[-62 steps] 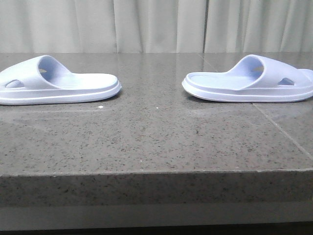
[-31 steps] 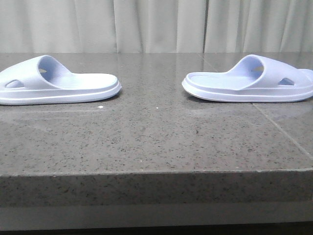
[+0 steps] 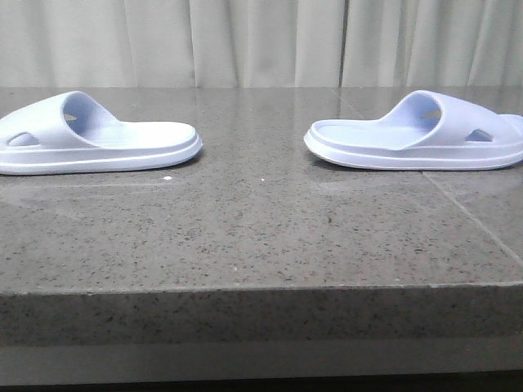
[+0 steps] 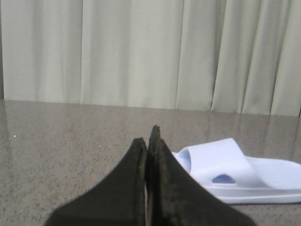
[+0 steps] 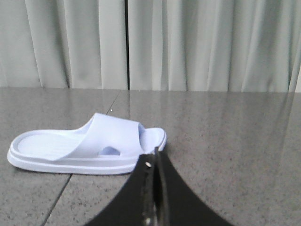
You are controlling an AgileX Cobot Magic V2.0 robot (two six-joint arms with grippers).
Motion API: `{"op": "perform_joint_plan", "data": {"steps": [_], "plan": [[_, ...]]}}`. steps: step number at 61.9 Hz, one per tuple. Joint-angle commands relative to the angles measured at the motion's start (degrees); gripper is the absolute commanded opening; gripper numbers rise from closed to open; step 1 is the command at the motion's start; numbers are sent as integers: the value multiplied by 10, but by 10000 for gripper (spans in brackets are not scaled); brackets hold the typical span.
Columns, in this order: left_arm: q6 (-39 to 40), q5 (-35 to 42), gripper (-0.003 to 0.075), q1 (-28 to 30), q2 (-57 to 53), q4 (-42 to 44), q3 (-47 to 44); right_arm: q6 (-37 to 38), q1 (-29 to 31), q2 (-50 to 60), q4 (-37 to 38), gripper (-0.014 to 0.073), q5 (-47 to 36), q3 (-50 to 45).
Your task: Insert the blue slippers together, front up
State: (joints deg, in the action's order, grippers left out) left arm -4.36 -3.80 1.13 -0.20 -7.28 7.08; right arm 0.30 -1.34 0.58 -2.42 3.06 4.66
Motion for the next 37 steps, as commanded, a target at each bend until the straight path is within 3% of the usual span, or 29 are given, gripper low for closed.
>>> {"op": "perform_joint_plan", "data": {"steps": [1,22,37], "plan": [[3,0,-20,2,3,-6,75,-3,4,9,5,-118,-5,62],[3,-189,-20,2,132,1,283,-3,4,-96,5,-118,176,255],[3,-292,-20,2,233,1,333,-3,4,-225,5,-118,242,305]]}}
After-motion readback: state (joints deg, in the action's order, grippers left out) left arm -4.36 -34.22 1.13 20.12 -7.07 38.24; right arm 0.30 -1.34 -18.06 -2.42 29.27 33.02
